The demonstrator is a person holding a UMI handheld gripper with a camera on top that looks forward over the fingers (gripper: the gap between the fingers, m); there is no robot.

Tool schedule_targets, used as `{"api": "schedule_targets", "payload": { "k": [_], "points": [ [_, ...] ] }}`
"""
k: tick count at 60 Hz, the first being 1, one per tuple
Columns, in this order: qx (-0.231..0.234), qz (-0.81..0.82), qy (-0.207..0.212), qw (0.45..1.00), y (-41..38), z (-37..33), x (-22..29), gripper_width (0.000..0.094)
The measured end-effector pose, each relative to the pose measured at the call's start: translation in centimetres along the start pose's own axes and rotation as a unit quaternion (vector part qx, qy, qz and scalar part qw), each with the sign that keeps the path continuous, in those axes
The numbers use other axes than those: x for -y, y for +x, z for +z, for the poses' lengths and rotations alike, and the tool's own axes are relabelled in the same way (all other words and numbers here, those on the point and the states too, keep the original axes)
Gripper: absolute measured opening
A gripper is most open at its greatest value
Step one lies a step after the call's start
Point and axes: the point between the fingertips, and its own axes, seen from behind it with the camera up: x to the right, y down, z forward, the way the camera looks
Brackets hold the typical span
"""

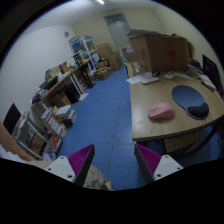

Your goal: Arrange mouse

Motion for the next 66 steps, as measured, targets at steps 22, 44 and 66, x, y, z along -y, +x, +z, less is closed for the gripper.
{"api": "schedule_targets", "payload": {
  "k": [22, 44, 66],
  "points": [
    [-0.033, -0.027, -0.004, 0.999, 8.2, 0.3, -0.8, 0.0826],
    [-0.103, -0.098, 0.046, 0.989, 20.8, 6.1, 5.1, 0.0836],
    [-0.082, -0.111, 0.069, 0.988, 21.9, 11.6, 11.0, 0.0847]
  ]
}}
